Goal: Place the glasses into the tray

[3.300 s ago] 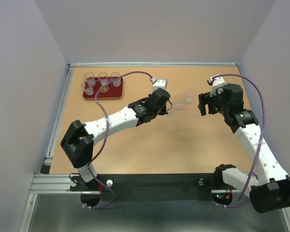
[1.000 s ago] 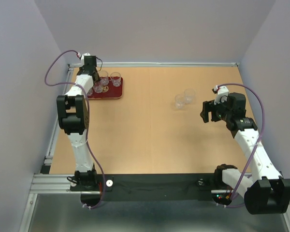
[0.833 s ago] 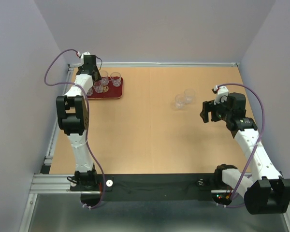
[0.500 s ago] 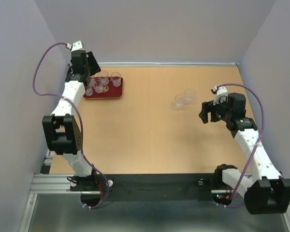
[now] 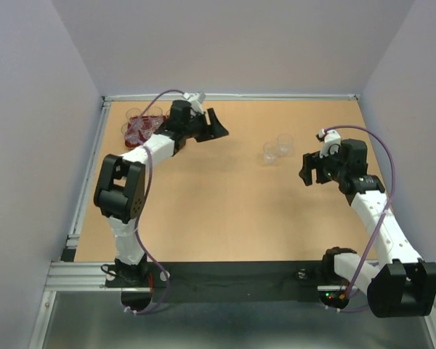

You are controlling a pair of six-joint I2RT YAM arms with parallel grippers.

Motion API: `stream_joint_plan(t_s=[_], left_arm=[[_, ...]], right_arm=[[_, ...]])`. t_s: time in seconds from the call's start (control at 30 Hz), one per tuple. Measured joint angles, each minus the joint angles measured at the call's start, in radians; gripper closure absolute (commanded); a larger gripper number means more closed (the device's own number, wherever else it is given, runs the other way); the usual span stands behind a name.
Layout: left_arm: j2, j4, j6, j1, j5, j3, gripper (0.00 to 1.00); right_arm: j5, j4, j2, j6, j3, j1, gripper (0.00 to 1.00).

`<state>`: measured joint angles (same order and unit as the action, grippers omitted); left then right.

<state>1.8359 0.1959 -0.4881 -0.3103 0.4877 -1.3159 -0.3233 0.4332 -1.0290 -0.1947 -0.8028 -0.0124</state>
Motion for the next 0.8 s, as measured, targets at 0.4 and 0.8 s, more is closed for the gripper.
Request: stream_joint_plan(t_s=[0.4,0.8], left_arm=[[0.297,0.013,-0.144,-0.237,0.011,-0.309,0.29],[0.484,-0.208,-0.110,-0.322,-0.175,-0.605,0.44]], right_arm=[[0.024,0.000,-0.012,0.005,0.000,0.000,0.18],[0.035,-0.001,-0.012,0.008,0.000,0.000,0.18]])
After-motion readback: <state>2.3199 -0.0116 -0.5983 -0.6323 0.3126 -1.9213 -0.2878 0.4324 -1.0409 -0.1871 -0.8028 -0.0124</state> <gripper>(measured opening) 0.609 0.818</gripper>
